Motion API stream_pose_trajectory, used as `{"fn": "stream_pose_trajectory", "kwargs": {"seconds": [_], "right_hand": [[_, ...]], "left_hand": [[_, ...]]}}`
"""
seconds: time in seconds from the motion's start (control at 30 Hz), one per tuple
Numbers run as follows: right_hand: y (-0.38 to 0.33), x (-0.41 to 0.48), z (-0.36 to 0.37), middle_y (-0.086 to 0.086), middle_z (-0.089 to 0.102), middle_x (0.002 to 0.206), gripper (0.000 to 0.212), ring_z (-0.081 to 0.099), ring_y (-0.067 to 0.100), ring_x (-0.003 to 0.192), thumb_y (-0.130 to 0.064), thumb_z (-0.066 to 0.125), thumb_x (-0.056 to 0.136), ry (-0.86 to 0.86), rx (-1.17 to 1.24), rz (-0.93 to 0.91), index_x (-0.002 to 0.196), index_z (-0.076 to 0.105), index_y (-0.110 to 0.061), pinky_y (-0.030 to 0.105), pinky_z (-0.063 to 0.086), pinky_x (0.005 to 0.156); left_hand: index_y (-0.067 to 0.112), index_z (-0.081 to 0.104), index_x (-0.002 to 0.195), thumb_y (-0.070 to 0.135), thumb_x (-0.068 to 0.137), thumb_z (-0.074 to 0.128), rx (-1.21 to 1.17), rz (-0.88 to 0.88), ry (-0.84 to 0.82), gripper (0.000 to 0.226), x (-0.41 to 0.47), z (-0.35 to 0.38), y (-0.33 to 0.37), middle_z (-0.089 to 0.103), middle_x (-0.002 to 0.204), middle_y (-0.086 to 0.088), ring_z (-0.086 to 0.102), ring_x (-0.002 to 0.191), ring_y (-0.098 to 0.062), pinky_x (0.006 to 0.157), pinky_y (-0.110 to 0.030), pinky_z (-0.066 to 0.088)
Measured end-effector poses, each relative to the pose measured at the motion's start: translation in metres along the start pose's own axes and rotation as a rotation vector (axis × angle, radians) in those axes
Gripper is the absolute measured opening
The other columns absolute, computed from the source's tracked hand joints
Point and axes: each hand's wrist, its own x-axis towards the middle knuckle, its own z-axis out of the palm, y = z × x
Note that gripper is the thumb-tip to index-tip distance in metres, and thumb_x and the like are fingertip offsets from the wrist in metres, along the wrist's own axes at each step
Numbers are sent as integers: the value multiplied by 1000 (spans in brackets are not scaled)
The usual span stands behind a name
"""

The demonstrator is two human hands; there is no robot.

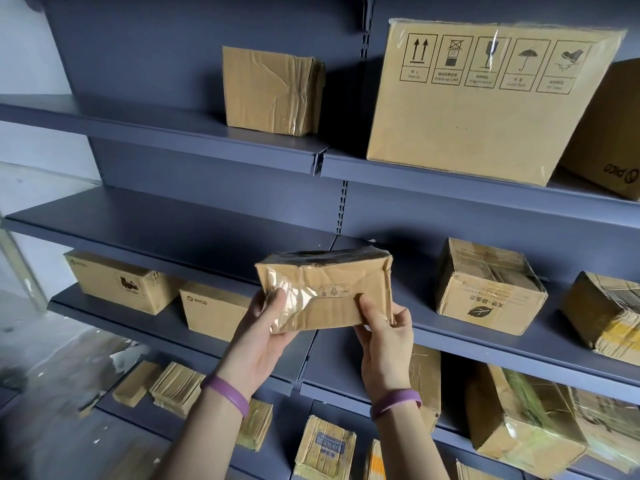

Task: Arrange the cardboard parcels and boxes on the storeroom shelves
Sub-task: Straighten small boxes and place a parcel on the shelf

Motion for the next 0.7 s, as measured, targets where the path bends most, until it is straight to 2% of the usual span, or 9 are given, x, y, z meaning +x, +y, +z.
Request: {"fn": "stream_pose_trajectory", "kwargs": {"seconds": [0.07, 0.1, 0.17, 0.23, 0.33, 0.43, 0.5, 0.6, 0.7], "right_hand": [[1, -5, 0, 8, 66, 100, 52, 65, 18, 93, -56, 83, 64, -61, 18, -15, 89, 61, -16, 36, 54, 86], [1, -7, -1, 10, 67, 103, 52, 64, 22, 96, -62, 73, 72, -87, 48, -4, 90, 63, -15, 37, 53, 89], [2, -6, -5, 9, 70, 100, 44, 63, 26, 95, -56, 58, 85, -89, 120, 30, 88, 63, -12, 36, 50, 88], [2, -6, -7, 6, 68, 91, 33, 60, 21, 84, -48, 67, 80, -113, 118, 3, 81, 63, -15, 31, 49, 79], [4, -7, -7, 5, 67, 88, 43, 60, 13, 74, -50, 90, 59, -173, 103, -38, 80, 71, -17, 25, 52, 72], [4, -8, -7, 1, 66, 80, 50, 60, 10, 69, -53, 93, 51, -200, 93, -53, 81, 75, -16, 22, 53, 68], [3, -9, -7, 1, 66, 81, 48, 61, 12, 72, -55, 91, 54, -187, 72, -62, 79, 74, -18, 24, 52, 70], [3, -6, -13, 0, 73, 95, 44, 65, 18, 91, -65, 67, 78, -100, -127, -67, 86, 77, -22, 37, 51, 89], [-1, -5, -13, -7, 70, 121, 60, 62, 14, 118, -78, 46, 82, -124, -328, -40, 112, 73, -34, 43, 40, 112]], "left_hand": [[12, 56, 137, 23, 96, 59, 2, 36, 47, 43, 2, 0, -1, 69, 127, -9, 66, 118, -22, 97, -37, 54], [13, 58, 135, 24, 94, 61, -8, 45, 71, 42, 3, -1, 0, 69, 127, -9, 66, 118, -23, 97, -38, 54], [16, 60, 133, 30, 89, 65, -35, 43, 122, 47, 6, -7, 1, 69, 127, -9, 64, 121, -25, 102, -42, 52], [17, 59, 136, 37, 86, 67, -51, 15, 153, 54, 7, -12, 1, 67, 131, -11, 63, 123, -28, 110, -48, 46], [13, 59, 132, 41, 93, 62, -88, -37, 168, 49, 9, -15, 1, 66, 130, -18, 61, 122, -33, 112, -50, 42], [14, 61, 126, 42, 95, 58, -110, -58, 160, 42, 10, -14, 0, 64, 130, -19, 59, 124, -34, 114, -52, 39], [13, 59, 132, 42, 93, 61, -104, -44, 157, 48, 10, -13, 0, 65, 131, -18, 60, 124, -34, 111, -51, 43], [10, 56, 137, 31, 86, 66, -84, 34, 189, 56, 11, -14, 0, 67, 130, -13, 63, 121, -29, 95, -40, 56], [6, 54, 132, 25, 81, 73, 89, 99, 189, 58, 12, -14, -4, 69, 126, -9, 63, 121, -26, 87, -36, 60]]}}
